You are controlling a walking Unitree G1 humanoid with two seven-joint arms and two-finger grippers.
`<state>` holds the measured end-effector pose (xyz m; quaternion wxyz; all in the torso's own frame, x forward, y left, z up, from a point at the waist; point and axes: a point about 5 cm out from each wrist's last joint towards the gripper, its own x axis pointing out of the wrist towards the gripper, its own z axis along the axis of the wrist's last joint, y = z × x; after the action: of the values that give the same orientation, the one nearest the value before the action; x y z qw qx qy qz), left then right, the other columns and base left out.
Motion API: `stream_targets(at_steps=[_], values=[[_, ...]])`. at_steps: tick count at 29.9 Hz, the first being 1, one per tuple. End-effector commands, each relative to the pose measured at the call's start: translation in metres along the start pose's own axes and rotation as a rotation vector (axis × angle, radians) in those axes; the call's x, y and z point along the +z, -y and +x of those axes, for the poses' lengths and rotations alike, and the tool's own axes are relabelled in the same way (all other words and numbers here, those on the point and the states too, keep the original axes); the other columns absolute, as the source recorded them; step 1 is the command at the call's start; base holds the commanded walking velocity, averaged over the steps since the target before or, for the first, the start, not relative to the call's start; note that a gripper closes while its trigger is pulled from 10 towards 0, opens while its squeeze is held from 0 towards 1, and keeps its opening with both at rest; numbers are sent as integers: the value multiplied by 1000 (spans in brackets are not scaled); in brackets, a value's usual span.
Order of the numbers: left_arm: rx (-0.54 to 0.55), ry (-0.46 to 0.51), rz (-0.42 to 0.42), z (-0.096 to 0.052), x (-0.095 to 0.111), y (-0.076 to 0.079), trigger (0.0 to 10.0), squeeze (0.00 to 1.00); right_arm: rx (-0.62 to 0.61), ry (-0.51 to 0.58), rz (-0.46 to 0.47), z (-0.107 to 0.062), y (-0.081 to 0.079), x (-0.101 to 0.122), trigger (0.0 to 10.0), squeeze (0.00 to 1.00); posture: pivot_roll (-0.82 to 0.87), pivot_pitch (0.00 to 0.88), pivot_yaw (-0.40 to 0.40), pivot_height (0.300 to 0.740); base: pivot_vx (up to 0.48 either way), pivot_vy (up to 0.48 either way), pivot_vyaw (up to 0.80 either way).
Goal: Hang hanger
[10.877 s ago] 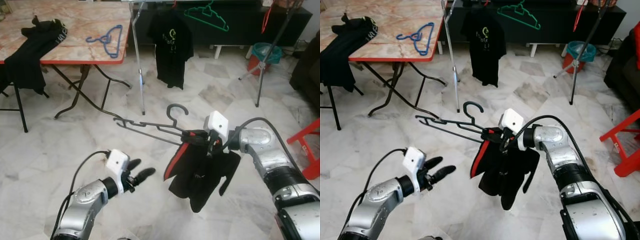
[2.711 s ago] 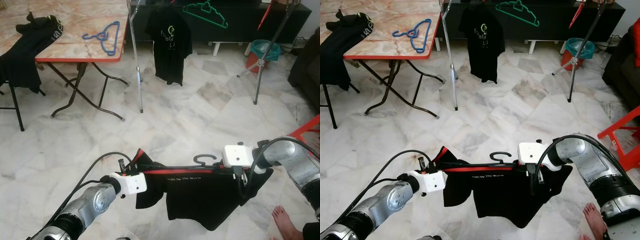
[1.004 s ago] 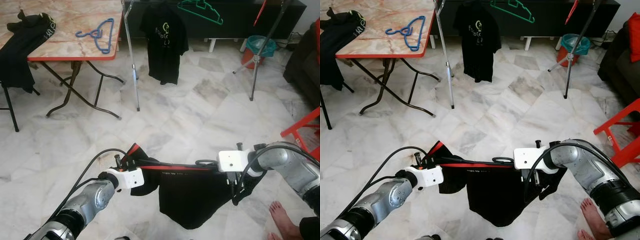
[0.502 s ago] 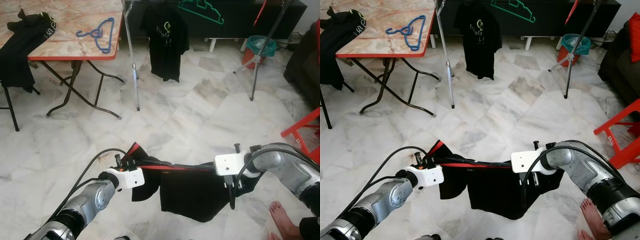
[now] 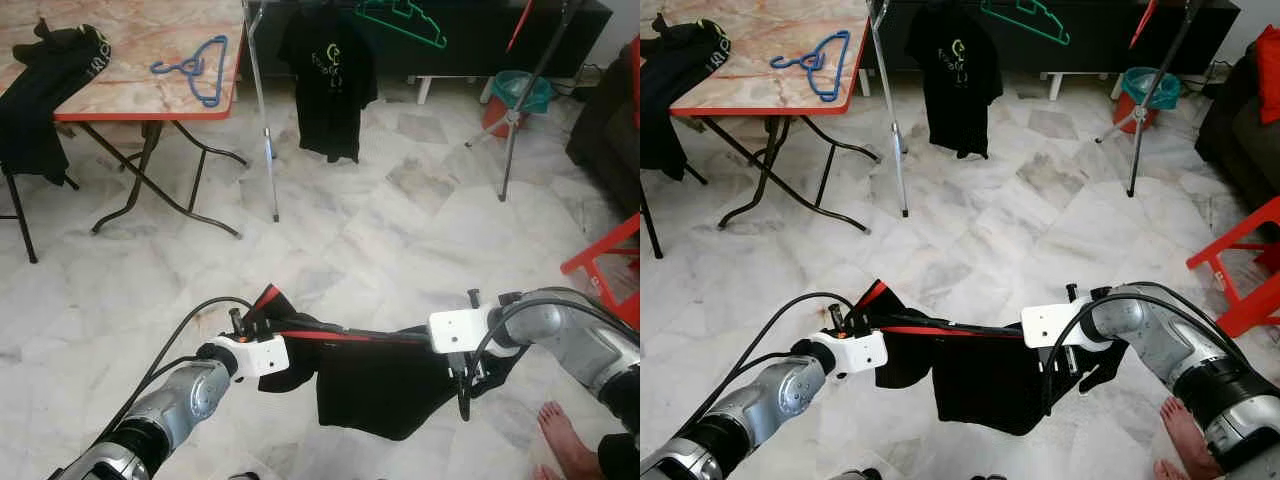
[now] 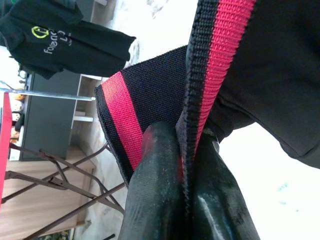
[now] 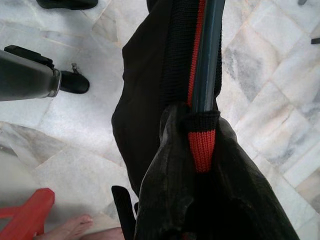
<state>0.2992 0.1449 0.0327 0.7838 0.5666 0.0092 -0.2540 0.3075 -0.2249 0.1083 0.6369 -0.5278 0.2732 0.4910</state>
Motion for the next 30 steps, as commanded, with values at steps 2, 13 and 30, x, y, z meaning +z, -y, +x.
stream_targets(at_steps=[2, 13, 30], values=[[82, -514, 37, -54, -107, -25, 10000, 0, 130, -434, 219, -34, -37, -91, 0, 0, -9, 144, -54, 740, 0, 0, 0], [82, -514, 37, -54, -107, -25, 10000, 0, 130, -434, 219, -34, -37, -91, 0, 0, -9, 144, -54, 740, 0, 0, 0], [238, 116, -350, -25, -13, -84, 10000, 0, 122, -231, 262, 11, -41, -55, 0, 0, 6, 145, -56, 740, 0, 0, 0]])
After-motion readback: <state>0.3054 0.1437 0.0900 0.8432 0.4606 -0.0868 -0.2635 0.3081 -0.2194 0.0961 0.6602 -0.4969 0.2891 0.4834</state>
